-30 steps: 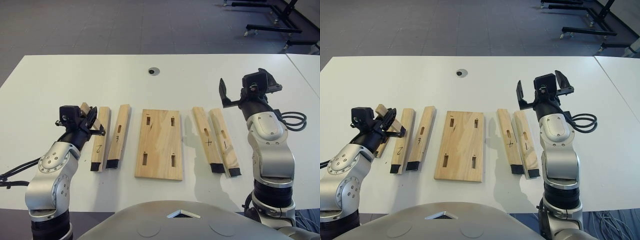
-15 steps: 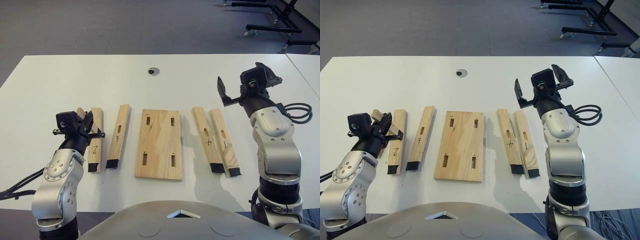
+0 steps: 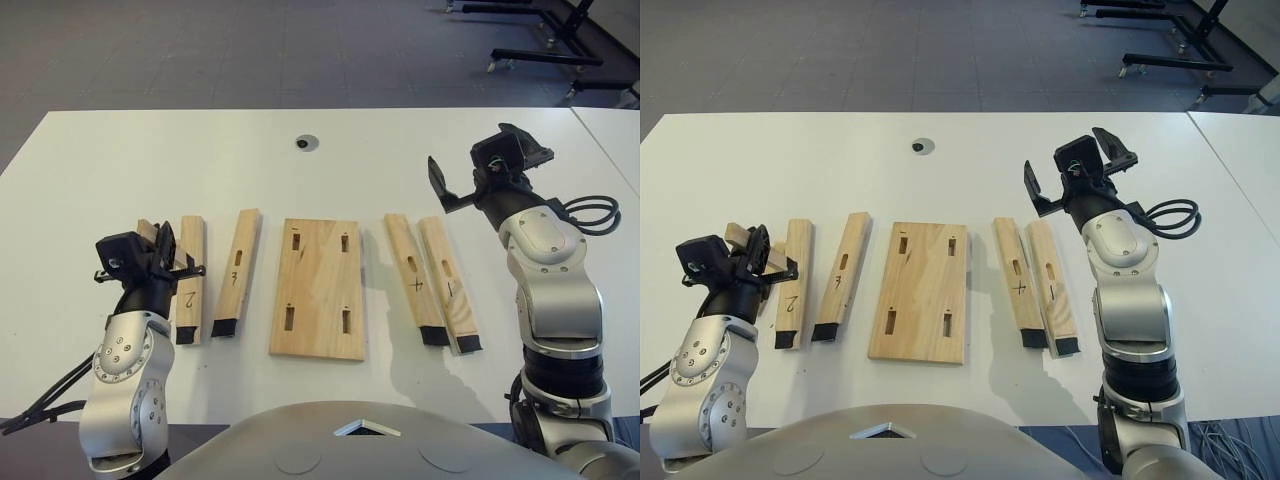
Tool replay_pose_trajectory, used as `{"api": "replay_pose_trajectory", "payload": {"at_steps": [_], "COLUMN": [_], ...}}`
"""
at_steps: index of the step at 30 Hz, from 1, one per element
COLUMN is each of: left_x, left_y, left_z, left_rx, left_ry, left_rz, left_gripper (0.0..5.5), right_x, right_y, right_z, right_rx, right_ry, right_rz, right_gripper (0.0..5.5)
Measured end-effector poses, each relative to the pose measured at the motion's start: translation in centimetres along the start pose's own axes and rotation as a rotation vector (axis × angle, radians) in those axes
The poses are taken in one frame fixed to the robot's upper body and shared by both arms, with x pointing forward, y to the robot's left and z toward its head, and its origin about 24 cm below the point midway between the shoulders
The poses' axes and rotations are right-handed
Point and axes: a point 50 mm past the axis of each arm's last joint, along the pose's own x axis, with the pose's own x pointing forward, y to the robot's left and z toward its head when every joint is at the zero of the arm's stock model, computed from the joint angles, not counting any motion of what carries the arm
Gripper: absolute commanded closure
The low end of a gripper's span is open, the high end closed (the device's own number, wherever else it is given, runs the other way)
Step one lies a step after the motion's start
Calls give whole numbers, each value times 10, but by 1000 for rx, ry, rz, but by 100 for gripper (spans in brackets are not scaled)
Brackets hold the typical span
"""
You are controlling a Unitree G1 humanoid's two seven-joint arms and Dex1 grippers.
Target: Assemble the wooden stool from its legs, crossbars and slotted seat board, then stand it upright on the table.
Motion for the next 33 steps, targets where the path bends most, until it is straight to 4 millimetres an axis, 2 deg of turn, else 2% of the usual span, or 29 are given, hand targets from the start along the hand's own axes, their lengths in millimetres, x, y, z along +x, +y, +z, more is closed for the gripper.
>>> {"api": "replay_pose_trajectory", "payload": {"at_steps": [5, 13, 27, 33], "left_x": [2, 11, 14, 7], "left_y": [-5, 0, 6, 6], "left_z": [-8, -2, -12, -19], "left_rx": [-30, 17, 25, 30], "left_ry": [2, -43, -17, 5], "left_rz": [39, 39, 38, 47], "left_gripper": [511, 511, 511, 511], "right_x": [4, 5, 8, 12], "right_y": [1, 3, 6, 5], "right_z": [3, 2, 1, 2], "right_rx": [-9, -6, 8, 4], "right_ry": [-18, -15, -25, -30], "right_rz": [16, 18, 11, 11], "right_gripper": [10, 10, 10, 10]}}
